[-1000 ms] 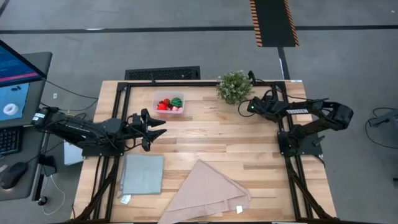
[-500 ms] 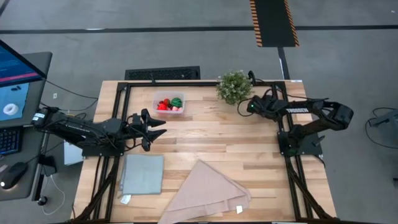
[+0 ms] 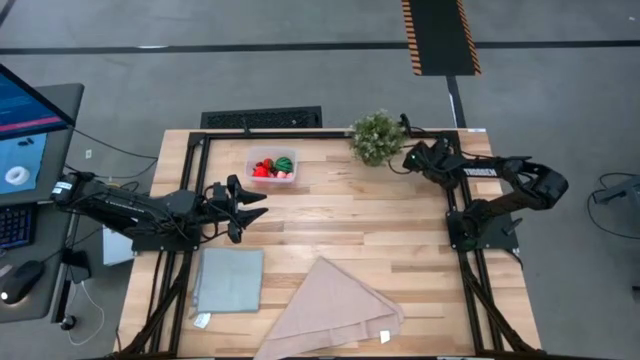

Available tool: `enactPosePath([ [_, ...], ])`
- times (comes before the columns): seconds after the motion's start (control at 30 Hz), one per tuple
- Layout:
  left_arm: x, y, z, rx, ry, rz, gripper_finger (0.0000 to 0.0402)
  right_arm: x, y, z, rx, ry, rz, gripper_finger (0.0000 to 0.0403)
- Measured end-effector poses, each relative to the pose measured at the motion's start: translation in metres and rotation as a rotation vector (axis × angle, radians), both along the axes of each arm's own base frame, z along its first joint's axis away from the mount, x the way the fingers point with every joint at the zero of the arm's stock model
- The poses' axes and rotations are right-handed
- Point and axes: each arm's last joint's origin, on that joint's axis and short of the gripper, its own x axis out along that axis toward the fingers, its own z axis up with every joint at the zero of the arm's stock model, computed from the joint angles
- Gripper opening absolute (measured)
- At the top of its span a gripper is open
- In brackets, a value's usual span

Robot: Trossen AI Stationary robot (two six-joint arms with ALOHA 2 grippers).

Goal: Pick and placing Produce into tupperware
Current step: Put the black berry into the transparent container

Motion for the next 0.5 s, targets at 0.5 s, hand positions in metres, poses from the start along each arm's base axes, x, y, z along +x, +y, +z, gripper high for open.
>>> enactPosePath([
  [0.5,0.0,0.0001,0.0,0.0,0.0,0.003,0.0183,-0.0042,-0.008,0.0009,0.011,-0.055,-0.008,0.0283],
])
